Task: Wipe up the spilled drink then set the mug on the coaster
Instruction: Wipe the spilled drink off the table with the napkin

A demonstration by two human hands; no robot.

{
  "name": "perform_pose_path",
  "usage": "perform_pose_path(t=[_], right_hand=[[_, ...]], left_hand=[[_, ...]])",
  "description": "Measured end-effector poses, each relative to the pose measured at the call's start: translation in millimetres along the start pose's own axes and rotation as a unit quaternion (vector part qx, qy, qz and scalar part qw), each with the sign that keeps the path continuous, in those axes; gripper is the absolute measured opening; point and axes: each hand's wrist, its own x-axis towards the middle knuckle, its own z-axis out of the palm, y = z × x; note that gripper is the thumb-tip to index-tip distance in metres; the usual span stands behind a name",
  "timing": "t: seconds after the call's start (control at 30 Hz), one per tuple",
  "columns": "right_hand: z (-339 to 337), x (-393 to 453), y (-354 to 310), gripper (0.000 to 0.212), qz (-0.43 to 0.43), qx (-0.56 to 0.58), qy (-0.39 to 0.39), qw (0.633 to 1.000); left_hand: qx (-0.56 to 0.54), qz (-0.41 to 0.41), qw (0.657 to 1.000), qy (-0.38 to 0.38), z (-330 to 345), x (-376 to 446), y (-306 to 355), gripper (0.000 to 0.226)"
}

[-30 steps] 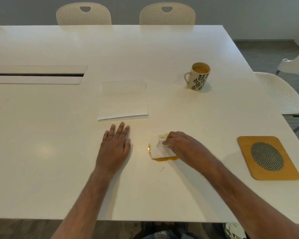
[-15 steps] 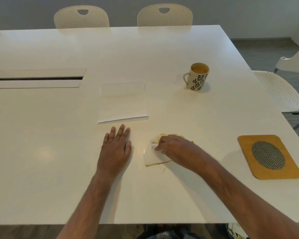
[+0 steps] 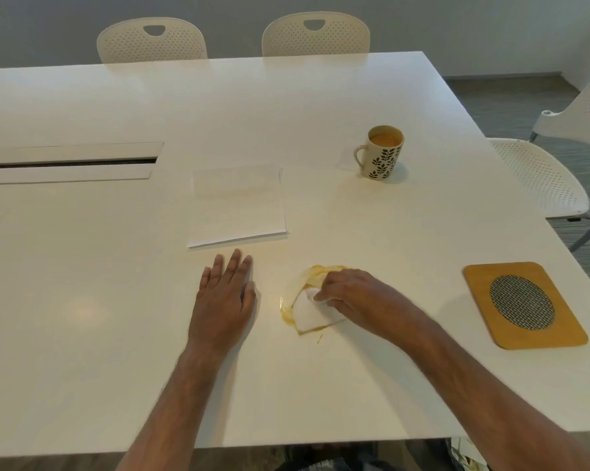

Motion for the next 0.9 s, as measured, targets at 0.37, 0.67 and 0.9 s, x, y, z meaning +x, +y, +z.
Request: perform_pose_path(t=[0.37,0.67,0.9], right_hand=[[-29,-31,40,0.021,0.123,-0.048,0.038,0.991],[-33,-53,52,0.022,0.123,0.01,-0.031,0.992],[-31,-43,48,0.018,0.159,0.033,0.081,0.983]], left_hand=[[0.005,0.001,1.0,0.007,6,1,-4,0.061],[0.006,-0.001,1.0,0.006,7,2,-5,0.062],[-0.001,-0.003,1.0,0.01,7,1,-3,0.061]])
